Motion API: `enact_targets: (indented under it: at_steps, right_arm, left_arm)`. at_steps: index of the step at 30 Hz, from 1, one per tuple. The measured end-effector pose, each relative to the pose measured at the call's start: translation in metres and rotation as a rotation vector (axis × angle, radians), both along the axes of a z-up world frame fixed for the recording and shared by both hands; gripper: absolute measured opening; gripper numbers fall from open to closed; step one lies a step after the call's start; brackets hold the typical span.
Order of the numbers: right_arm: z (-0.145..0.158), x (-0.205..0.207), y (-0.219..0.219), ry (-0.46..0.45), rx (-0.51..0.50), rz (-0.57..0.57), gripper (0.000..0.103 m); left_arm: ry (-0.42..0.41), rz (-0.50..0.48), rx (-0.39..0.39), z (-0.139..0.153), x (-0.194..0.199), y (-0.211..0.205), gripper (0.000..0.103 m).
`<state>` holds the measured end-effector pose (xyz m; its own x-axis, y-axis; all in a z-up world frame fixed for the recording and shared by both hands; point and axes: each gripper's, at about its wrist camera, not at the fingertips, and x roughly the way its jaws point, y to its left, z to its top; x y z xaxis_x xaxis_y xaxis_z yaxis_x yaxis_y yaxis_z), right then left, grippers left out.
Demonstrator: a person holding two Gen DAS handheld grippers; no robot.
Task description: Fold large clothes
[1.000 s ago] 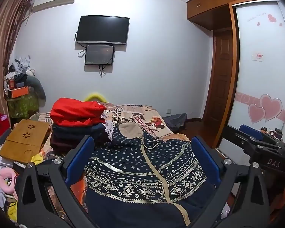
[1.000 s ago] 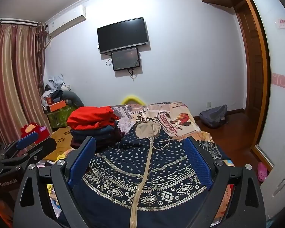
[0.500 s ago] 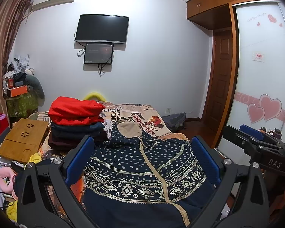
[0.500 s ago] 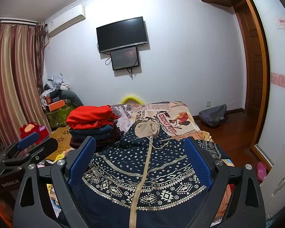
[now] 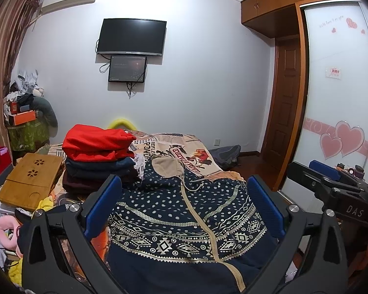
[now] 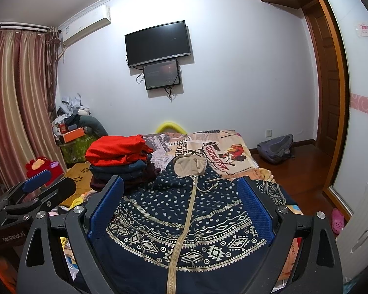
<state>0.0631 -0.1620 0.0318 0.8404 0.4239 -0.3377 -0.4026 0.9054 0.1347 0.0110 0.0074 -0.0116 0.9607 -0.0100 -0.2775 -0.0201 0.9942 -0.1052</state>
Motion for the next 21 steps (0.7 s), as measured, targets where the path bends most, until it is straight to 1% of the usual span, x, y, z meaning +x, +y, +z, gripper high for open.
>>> enact_targets:
  at_steps: [21]
  right_arm:
    - [-0.0012,-0.0008,-0.0003,0.009,-0.001,-0.001,0.092]
  left_arm:
    - [0.008,-0.014,0.004,0.0012,0.0034,-0.0033,0.103]
